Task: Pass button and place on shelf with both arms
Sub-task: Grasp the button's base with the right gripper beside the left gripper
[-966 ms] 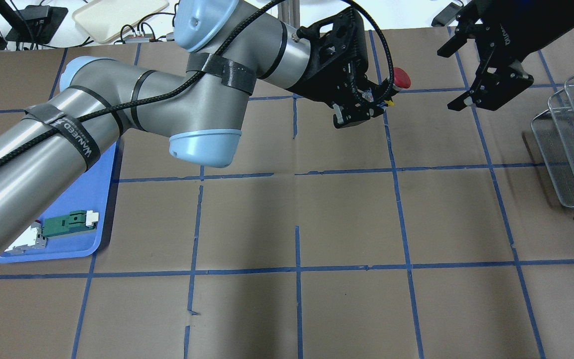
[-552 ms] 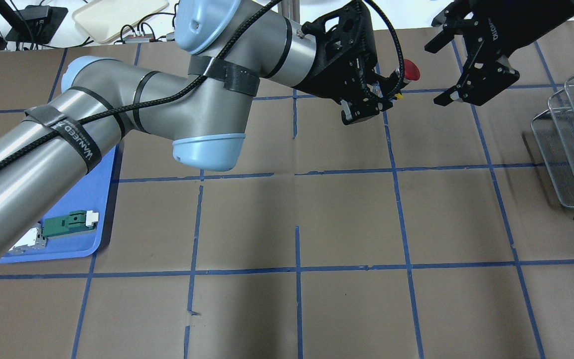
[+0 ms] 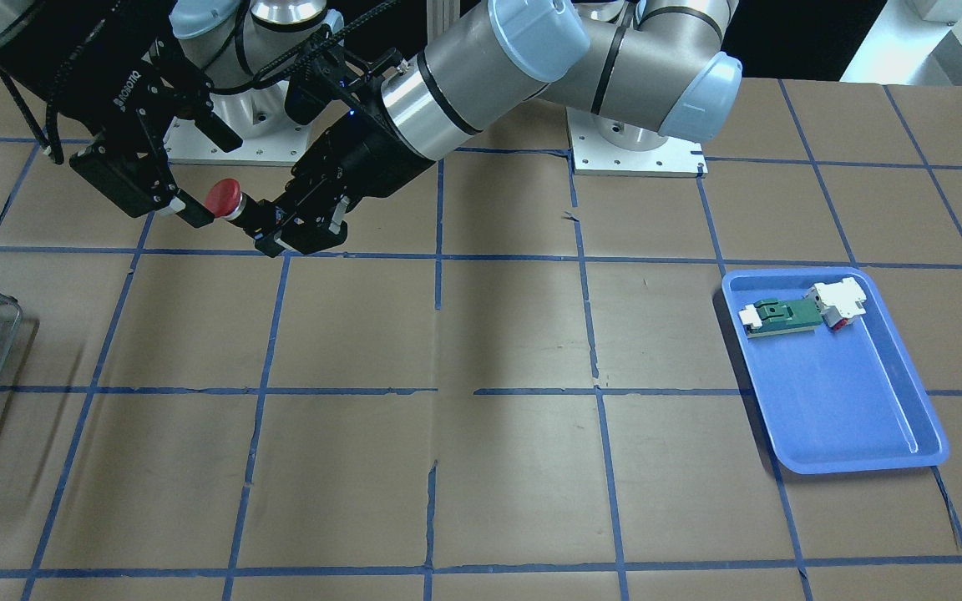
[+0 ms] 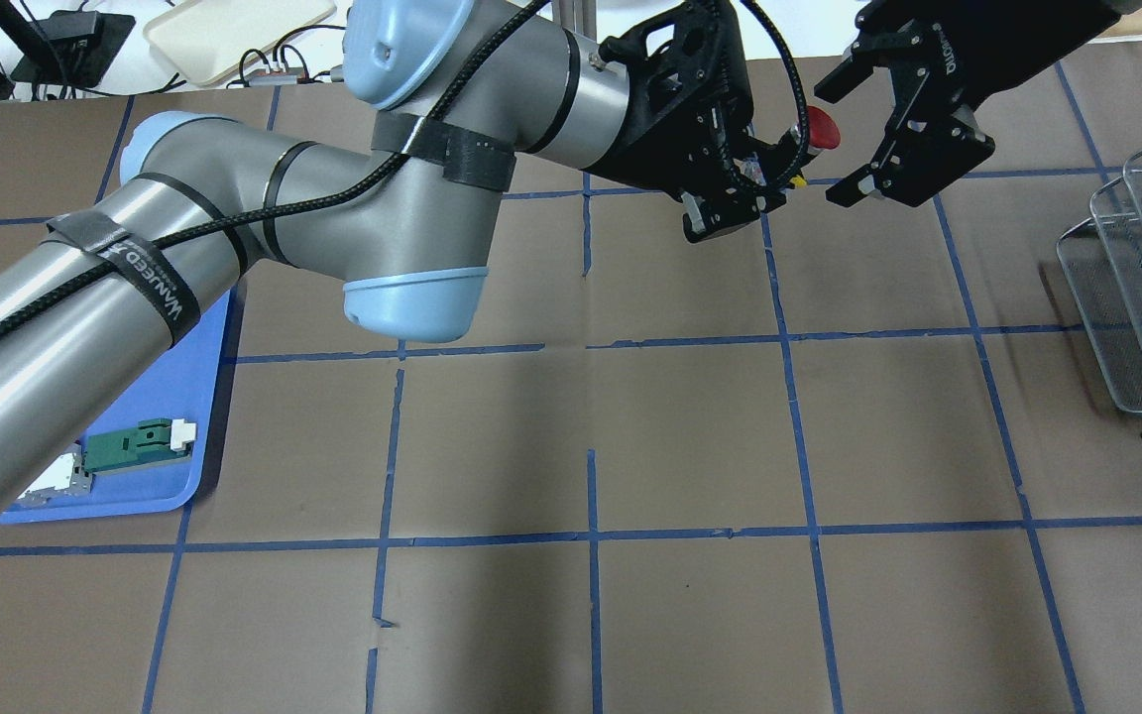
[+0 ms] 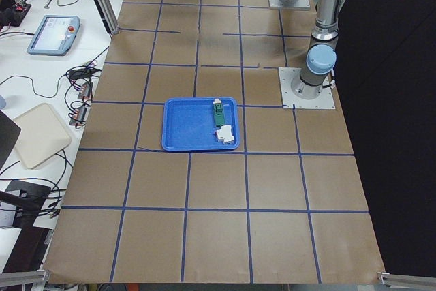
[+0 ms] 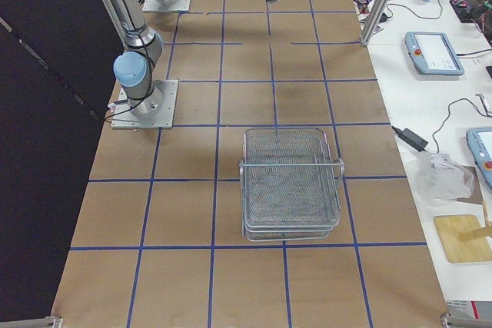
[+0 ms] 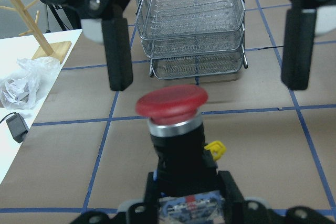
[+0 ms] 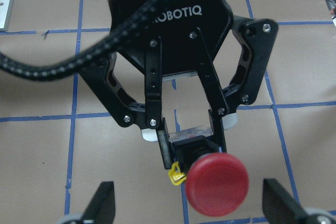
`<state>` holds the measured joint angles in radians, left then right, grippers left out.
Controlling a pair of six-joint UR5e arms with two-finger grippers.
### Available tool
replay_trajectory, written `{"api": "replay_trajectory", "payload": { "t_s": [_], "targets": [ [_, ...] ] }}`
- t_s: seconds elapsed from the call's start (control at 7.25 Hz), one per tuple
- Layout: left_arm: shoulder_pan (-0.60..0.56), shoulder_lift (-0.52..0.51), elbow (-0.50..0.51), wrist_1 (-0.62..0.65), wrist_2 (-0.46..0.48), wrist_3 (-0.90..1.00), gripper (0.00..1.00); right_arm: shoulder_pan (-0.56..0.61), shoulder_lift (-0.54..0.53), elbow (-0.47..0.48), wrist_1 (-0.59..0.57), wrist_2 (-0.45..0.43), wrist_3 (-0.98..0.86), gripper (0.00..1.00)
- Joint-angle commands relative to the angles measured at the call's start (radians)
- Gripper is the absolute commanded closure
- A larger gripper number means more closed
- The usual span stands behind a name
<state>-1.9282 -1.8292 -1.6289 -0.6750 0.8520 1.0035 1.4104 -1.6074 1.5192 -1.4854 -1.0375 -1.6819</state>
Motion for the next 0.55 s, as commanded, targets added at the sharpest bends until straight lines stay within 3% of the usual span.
{"api": "replay_trajectory", "payload": {
  "t_s": [0.0, 0.41],
  "targets": [
    [0.002, -0.005, 0.0, 0.002, -0.002, 0.001, 1.0, 0.004, 0.01, -0.001, -0.003, 0.002, 0.005, 0.0],
    [0.002, 0.001, -0.017, 0.009, -0.001, 0.001, 1.0, 0.004, 0.041, -0.001, -0.047, 0.033, 0.039, 0.0]
  ]
}}
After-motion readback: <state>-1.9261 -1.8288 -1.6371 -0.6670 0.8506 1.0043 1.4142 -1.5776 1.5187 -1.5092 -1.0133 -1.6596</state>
